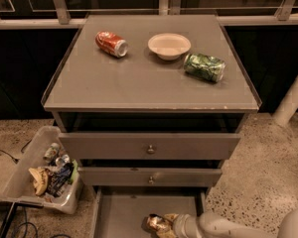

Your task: Place orange can into bottom drawer

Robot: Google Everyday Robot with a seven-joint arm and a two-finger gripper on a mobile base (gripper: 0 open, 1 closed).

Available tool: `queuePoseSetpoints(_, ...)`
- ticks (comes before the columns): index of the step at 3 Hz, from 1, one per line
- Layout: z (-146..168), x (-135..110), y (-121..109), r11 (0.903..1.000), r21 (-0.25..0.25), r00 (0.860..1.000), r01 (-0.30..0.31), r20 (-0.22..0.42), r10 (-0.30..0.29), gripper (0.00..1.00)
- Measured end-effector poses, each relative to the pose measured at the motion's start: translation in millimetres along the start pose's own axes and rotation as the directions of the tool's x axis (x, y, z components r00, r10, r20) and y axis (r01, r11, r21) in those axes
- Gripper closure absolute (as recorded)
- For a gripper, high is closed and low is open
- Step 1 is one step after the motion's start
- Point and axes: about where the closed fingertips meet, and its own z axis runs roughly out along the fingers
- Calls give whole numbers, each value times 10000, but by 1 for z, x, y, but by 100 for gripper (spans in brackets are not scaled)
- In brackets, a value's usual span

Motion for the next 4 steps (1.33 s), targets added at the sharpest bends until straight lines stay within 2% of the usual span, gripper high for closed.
queuePoseSetpoints(2,0,0,0,10000,-1,10000,0,0,0,14)
queuePoseSetpoints(3,0,0,0,10000,-3,10000,0,1,0,0)
queuePoseSetpoints(4,0,0,0,10000,-3,10000,0,1,0,0)
